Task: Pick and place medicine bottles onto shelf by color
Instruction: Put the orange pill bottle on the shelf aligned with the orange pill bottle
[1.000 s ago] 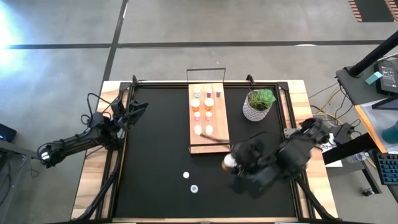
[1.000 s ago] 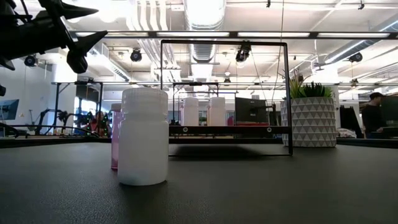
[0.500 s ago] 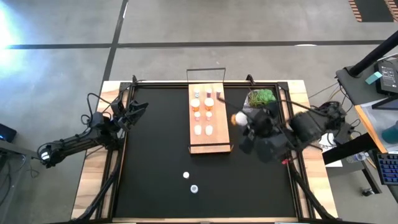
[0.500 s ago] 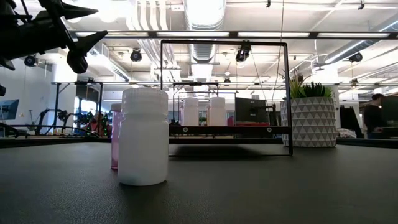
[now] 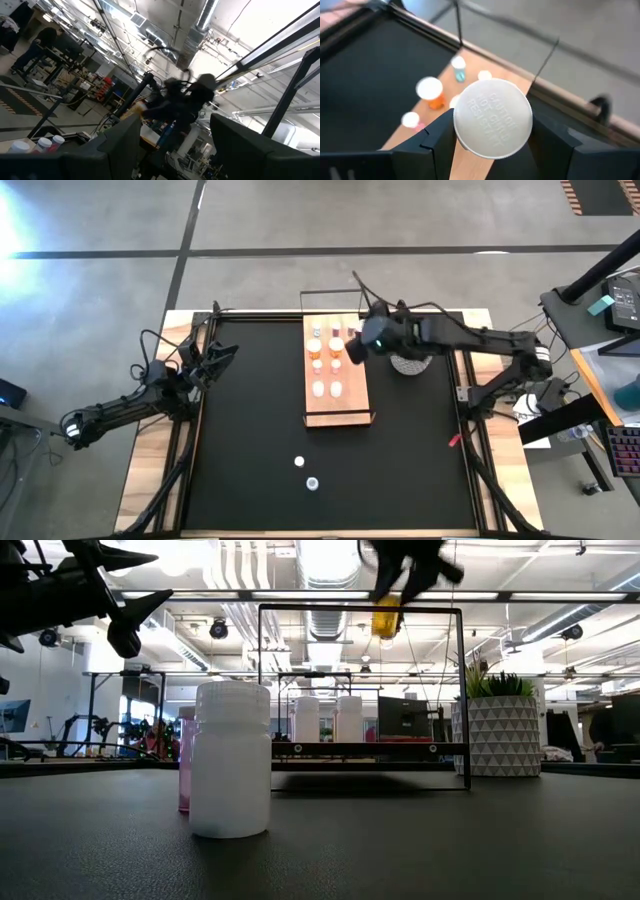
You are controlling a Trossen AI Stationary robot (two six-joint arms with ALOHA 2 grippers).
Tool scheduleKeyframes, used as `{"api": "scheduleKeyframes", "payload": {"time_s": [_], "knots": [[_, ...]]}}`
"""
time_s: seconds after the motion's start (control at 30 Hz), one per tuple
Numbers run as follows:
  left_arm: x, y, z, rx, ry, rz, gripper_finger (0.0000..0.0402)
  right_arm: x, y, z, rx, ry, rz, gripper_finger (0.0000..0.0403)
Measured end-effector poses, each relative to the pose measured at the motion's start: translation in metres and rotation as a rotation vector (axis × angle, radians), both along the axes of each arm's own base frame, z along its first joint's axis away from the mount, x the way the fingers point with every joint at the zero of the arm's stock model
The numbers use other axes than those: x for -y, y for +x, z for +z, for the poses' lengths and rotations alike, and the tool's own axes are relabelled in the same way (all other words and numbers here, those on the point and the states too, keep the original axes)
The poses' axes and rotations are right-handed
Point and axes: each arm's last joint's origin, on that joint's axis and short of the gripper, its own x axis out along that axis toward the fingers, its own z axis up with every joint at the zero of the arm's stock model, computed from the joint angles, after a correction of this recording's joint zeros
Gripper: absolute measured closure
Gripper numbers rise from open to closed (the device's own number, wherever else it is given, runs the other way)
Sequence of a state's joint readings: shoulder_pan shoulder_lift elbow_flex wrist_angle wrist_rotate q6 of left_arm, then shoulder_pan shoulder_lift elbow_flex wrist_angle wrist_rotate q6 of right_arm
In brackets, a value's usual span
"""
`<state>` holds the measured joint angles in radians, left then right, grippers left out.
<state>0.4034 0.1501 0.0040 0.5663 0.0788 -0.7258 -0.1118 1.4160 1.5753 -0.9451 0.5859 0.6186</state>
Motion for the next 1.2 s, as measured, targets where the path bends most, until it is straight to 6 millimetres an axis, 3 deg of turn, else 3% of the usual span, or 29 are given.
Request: {"api": "scheduleKeyframes", "payload": {"time_s": [0.2,0.5,0.87,1.2], "knots": [[0.0,0.0,0.0,0.001,0.0,0.0,0.0178,0.04,0.009,-0.043,-0.02,0.172,-0.07,0.0202],[0.0,0.0,0.0,0.0,0.0,0.001,0.0178,0.055,0.031,-0.088,-0.126,0.212,-0.131,0.0202],[0.0,0.0,0.0,0.0,0.0,0.0,0.0178,0.07,0.046,-0.122,-0.129,0.26,-0.283,0.0202],[0.0,0.0,0.0,0.0,0.0,0.001,0.0178,0.073,0.053,-0.134,-0.102,0.278,-0.323,0.0202]]}}
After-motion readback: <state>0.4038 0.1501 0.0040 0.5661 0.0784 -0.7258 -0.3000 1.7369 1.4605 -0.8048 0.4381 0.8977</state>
